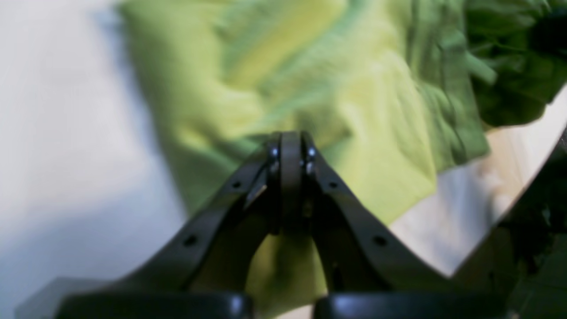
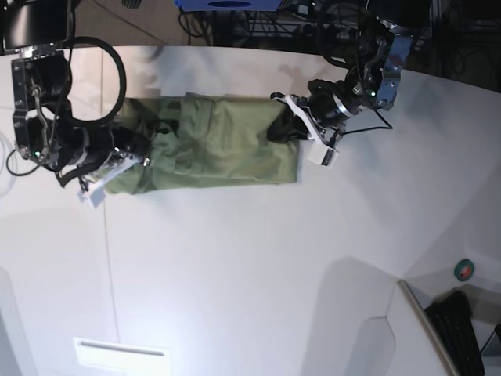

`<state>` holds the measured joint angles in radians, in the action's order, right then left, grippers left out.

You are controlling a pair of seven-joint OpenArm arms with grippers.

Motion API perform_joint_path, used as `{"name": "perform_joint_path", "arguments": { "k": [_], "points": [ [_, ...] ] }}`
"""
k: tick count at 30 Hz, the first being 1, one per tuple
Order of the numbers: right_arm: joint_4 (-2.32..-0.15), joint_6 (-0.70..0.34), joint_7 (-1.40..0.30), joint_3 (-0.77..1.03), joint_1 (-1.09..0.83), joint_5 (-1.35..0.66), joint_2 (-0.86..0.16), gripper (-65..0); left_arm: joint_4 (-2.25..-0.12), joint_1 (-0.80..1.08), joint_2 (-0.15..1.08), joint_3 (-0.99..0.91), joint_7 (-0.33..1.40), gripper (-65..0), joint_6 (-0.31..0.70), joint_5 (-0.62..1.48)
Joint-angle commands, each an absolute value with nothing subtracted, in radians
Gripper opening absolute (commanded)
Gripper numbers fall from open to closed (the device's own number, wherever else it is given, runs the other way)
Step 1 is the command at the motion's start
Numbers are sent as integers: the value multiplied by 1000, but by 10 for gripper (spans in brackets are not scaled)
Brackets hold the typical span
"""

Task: Layout the t-shirt on the table in an organized manner, then fold the t-shirt properly
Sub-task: 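Lift the strip end with the right gripper and fold it toward the left gripper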

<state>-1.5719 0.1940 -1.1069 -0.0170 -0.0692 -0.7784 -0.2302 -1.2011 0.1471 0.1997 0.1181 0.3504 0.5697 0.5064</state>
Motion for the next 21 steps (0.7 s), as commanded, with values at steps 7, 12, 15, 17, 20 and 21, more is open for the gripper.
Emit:
{"name": "perform_joint_path", "arguments": {
  "k": [7,12,15,17,20,21],
  "points": [
    [-1693,438,-1109,-197,-15,-802,-237,-650,-1216,137,206,108,329,-650,579,524],
    [-1716,567,-1109,-272,-5,-806,-223,-650,-1216,137,206,111,329,-650,579,524],
    [-1735,604,-1122,-283,-5,-806,-200,-650,-1216,137,206,116,329,-650,579,524],
    [-1747,604,-1147,-283,-5,-805,-180,-650,-1216,137,206,116,329,-650,579,524],
    [-1759,604,-1162,-285,2,-802,-163,-650,-1218,137,206,116,329,-650,579,524],
    [-1758,604,-1162,-285,5,-802,-154,-650,-1218,137,206,116,329,-650,579,524]
  ]
}}
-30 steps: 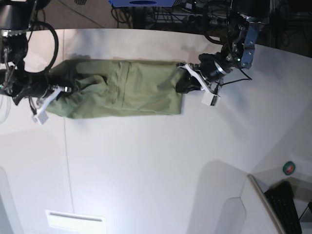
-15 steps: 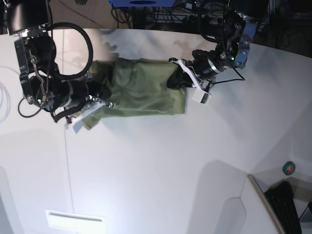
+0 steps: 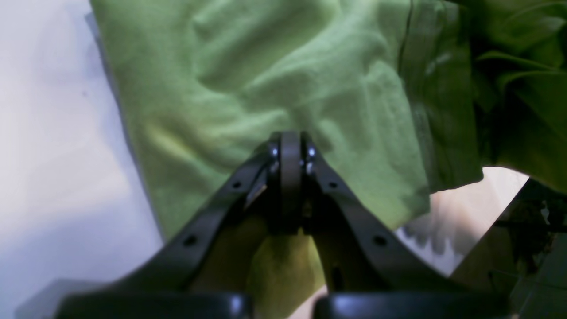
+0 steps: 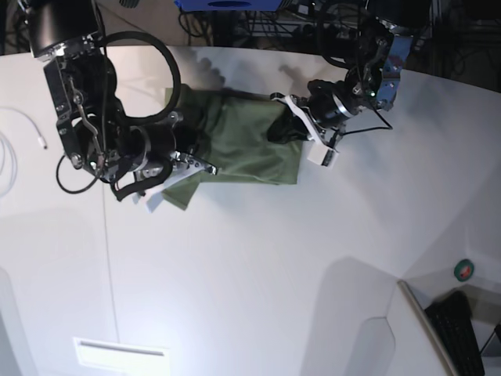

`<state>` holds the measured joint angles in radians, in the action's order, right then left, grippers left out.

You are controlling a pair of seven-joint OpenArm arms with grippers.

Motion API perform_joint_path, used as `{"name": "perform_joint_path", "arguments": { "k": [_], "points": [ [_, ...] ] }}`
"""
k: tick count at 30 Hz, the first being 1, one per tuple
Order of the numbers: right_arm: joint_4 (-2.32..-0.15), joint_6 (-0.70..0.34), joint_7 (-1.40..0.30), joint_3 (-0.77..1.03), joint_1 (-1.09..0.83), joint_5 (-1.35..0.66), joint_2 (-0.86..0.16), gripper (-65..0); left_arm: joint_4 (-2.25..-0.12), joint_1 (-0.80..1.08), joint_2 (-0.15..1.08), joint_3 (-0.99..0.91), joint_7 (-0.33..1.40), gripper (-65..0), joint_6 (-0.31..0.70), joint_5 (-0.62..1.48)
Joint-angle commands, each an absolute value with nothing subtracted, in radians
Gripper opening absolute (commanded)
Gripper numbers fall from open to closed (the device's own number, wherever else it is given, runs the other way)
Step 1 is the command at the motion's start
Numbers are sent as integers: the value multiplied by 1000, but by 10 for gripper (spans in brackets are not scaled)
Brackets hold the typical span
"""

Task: Layout the t-shirt on the table in an organized manner, then fold the t-shirt properly
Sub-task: 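Lift the strip end with the right gripper and fold it toward the left gripper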

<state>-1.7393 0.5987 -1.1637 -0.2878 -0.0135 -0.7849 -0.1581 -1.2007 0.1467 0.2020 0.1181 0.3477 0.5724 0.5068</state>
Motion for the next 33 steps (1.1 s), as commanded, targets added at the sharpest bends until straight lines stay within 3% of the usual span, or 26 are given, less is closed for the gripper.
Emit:
{"name": "perform_joint_path", "arguments": {
  "k": [1,6,13,20,24,30,33],
  "points": [
    [-1758,604,-1165,-286,7,-802,-148,-650,-1218,137,206,116,329,-650,579,524],
    [-1715,604,-1153,-302,44,-800,-120,-650,-1218,137,206,116,329,-650,579,524],
    [-1523,604,-1012,-414,99,-800,-124,-650,-1274,147,216,105,332,-650,579,524],
    [-1454,605,-951,-461,117,-800,-137,-650,-1368,189,297,38,337,-650,576,526],
    [-1452,605,-946,-458,117,-800,-137,-650,-1260,173,300,-77,331,-650,576,522],
    [-1468,605,-986,-464,108,-802,-130,-650,-1161,108,295,-90,329,-650,576,521],
    [-1527,605,-992,-504,96,-802,-131,-498,-1121,74,278,-81,329,-650,576,515]
  ]
}}
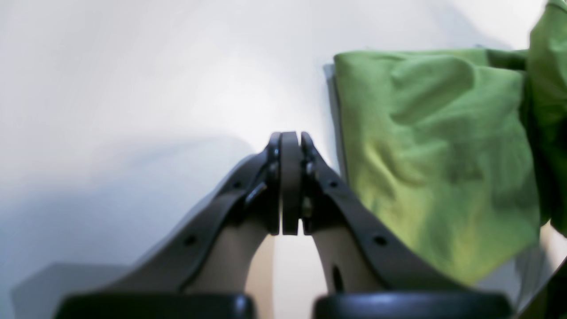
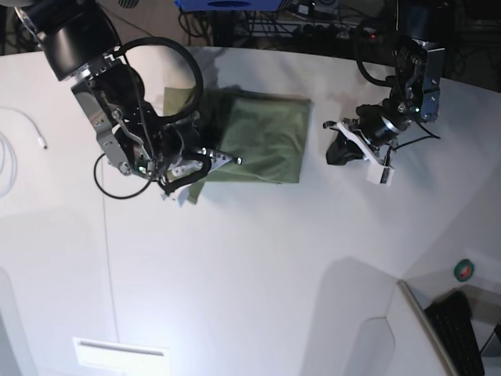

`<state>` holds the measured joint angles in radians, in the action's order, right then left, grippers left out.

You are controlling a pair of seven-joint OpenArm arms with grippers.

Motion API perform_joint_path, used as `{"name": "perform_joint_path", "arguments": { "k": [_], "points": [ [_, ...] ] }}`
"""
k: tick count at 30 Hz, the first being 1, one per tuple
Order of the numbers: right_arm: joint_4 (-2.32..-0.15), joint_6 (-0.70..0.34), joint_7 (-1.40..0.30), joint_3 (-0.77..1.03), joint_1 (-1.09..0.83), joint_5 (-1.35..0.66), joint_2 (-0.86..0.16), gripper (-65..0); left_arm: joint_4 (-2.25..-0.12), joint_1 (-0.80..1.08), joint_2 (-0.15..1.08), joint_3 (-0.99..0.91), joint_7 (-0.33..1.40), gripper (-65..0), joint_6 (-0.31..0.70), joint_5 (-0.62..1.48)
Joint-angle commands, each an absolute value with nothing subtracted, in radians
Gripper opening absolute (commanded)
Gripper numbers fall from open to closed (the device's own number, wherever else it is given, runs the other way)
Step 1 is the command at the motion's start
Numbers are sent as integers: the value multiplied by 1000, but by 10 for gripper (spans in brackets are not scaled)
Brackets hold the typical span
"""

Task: Layout the t-shirt on the table in an organized manner, then fold the t-shirt properly
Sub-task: 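Lift the strip end with the right gripper and fold it toward the left gripper, then lay the folded end down and release it with the right gripper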

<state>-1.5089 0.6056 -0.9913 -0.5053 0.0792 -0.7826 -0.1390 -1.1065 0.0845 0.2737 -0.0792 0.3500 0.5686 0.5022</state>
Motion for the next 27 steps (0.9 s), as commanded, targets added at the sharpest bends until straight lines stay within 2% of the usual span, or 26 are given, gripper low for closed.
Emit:
{"name": "perform_joint_path", "arguments": {
  "k": [1,5,8,14,18,20,24,27],
  "points": [
    [-1541,605,-995,-512,94,-802,-131,-461,-1106,70,259,-82,329,-650,576,490],
    [-1555,605,-997,-518,90,-802,-127,-375,-1102,47,182,-81,328,-650,576,329],
    [-1557,605,-997,-541,93,-802,-117,-335,-1104,42,140,-81,328,-650,576,262],
    [-1531,605,-992,-605,110,-802,-110,-332,-1113,38,145,-93,329,-650,581,263],
    [-1527,605,-989,-674,124,-802,-108,-335,-1179,59,199,-94,335,-650,581,274],
    [-1538,605,-990,-700,124,-802,-108,-336,-1201,77,242,-97,337,-650,581,349],
    [-1681,607,-998,-690,122,-802,-137,-338,-1194,104,344,-133,338,-650,582,641],
    [-1759,664,-1032,-619,122,-802,-168,-341,-1187,124,409,-142,337,-650,582,808]
  ]
}}
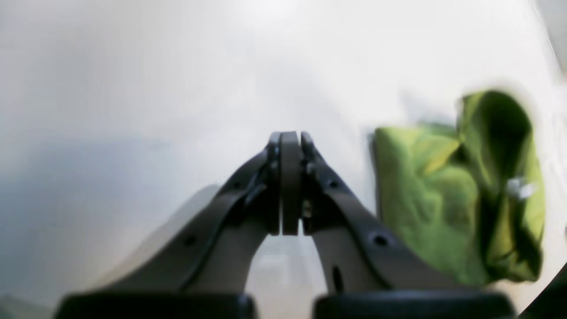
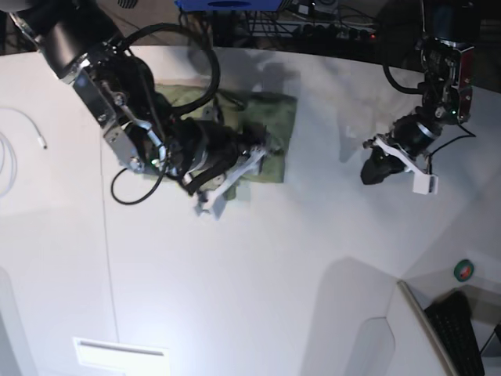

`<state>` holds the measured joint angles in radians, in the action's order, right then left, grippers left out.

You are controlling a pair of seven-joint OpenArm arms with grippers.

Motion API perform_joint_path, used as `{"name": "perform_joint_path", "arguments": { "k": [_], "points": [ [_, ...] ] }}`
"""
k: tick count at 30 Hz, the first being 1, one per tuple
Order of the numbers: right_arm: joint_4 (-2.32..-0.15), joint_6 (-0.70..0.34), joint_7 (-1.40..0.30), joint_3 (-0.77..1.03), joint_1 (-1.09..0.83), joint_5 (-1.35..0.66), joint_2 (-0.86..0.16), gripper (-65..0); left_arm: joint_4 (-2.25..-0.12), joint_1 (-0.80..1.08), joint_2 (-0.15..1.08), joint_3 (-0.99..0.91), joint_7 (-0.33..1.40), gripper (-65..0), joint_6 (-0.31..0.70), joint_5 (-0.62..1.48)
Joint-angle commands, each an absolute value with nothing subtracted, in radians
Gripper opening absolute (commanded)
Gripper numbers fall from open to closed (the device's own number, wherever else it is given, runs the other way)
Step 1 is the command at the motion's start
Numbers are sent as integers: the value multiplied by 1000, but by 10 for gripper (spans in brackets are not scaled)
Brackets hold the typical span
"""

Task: Layout the t-shirt on the table in an organized manner, then fold the t-shirt properly
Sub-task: 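Lay the folded end down and release it with the right gripper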

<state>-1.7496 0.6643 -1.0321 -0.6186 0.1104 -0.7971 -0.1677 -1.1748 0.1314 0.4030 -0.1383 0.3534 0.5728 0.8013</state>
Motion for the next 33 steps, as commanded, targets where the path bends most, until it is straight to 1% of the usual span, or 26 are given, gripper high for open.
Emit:
{"name": "perform_joint_path", "arguments": {
  "k": [1,2,3,5,6,11,16,19,22,25,27,31,33],
  "points": [
    [-1759,687,-1033,-590,124,-802,-179,-362,-1185,137,426,-151,334,-650,582,842],
    [-1756,696,-1027,-570,125,-802,-188,-398,-1187,143,433,-160,334,-650,582,855],
    [-1742,696,-1020,-552,125,-800,-197,-447,-1193,150,435,-168,334,-650,582,854],
    [-1704,676,-1004,-535,125,-800,-209,-569,-1191,154,435,-183,337,-650,582,854],
    [-1676,665,-1001,-536,124,-800,-209,-644,-1185,154,435,-185,337,-650,582,854],
    [-1606,657,-983,-542,64,-800,-186,-650,-1185,151,430,-183,337,-650,582,854],
    [-1547,657,-944,-642,51,-800,-183,-650,-1185,145,427,-174,337,-650,582,854],
    [-1509,657,-923,-670,53,-800,-182,-650,-1193,145,426,-173,337,-650,582,854],
    [-1580,662,-923,-665,47,-802,-191,-650,-1196,153,418,-171,337,-650,582,854],
    [-1710,665,-924,-662,31,-803,-245,-650,-1196,154,404,-171,338,-650,582,854],
    [-1779,665,-923,-624,15,-803,-263,-650,-1196,156,394,-156,338,-650,582,854],
    [-1821,661,-923,-473,-59,-803,-266,-650,-1225,157,394,-96,343,-650,582,858],
    [-1834,657,-923,-403,-93,-802,-272,-650,-1253,165,392,-94,389,-650,582,858]
  ]
}}
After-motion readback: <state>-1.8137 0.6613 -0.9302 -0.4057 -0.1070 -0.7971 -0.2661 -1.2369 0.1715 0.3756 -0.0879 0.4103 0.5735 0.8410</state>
